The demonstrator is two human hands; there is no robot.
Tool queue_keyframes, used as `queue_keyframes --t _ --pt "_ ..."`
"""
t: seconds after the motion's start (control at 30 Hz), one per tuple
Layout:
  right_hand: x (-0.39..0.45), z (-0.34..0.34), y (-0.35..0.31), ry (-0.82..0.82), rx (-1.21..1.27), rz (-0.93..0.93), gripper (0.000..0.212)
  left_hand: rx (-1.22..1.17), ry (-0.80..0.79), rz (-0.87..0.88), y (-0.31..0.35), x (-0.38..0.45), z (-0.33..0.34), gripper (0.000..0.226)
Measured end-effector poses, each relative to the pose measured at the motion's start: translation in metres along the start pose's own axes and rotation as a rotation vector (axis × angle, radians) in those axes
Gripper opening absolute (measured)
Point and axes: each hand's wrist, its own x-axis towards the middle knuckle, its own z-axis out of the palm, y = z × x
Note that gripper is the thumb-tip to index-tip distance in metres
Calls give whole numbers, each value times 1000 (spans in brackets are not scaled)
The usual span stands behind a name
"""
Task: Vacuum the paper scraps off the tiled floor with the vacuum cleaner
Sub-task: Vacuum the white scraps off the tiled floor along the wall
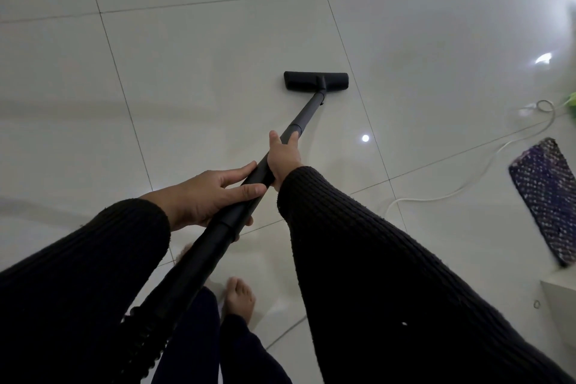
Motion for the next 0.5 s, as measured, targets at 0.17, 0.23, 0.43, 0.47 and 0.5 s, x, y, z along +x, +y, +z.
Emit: queue_keyframes --t 0.17,0.23,0.43,0.47,0.5 --pt "-5 -11 21 0 -6 -6 70 1 3 -5 -17 -3 16 63" --pt "-9 -12 32 4 7 -2 70 17 1 -3 -26 -6 20 65" --pt "-30 -3 65 0 44 -6 70 43 9 -35 -49 -29 27 63" --pt "-34 1 69 -1 55 -7 70 47 9 -38 -54 -34 26 64" --pt "-39 4 74 -1 65 -7 70 52 9 -39 -59 -37 25 64"
